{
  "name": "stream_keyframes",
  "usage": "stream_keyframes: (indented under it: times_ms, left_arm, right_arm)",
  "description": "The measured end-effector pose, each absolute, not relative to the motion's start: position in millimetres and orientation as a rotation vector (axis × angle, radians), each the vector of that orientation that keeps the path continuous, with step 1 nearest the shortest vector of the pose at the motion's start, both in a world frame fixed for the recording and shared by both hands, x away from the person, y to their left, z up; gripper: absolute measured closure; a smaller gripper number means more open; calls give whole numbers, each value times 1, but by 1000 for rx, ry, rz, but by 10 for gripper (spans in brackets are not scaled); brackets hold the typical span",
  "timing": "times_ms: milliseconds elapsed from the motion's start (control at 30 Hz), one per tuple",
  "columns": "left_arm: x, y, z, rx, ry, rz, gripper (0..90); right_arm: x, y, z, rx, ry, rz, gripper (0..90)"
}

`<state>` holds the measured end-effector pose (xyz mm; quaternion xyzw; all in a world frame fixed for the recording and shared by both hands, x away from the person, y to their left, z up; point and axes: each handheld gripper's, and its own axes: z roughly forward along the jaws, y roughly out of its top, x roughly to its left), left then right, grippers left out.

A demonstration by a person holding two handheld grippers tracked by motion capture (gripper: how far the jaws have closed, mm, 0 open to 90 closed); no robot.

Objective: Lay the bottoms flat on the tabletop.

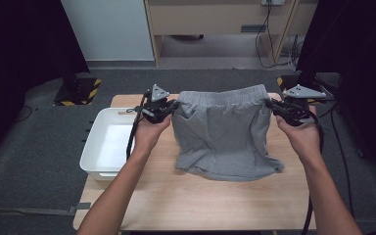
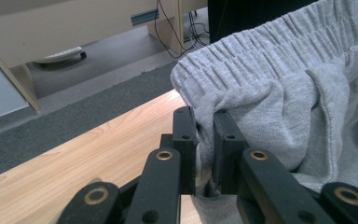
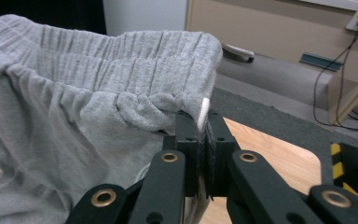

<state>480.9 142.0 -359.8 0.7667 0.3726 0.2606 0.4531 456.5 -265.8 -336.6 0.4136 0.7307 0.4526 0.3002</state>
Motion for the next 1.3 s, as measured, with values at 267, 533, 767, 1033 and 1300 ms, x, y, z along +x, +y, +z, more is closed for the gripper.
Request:
stream_keyframes:
  times_ms: [267, 533, 767, 1033, 1300]
  left_arm:
    - [484, 141, -354, 1897, 926, 659, 815]
    - [496, 132, -359, 1938, 951, 662, 815]
    - [514, 129, -377, 1978, 1001, 651, 811]
    - [525, 124, -394, 2007, 1027, 647, 811]
    - [526, 122, -397, 2016, 1020, 662, 811]
  right_arm:
    - [461, -264, -338, 1105, 1943, 1220, 867]
    - [474, -268, -347, 1151, 1949, 1212, 867]
    - [489, -264, -362, 1180, 1985, 1152, 865]
    - [504, -261, -382, 1198, 2027, 1091, 865]
    - [508, -265, -388, 1216, 2031, 1103, 862]
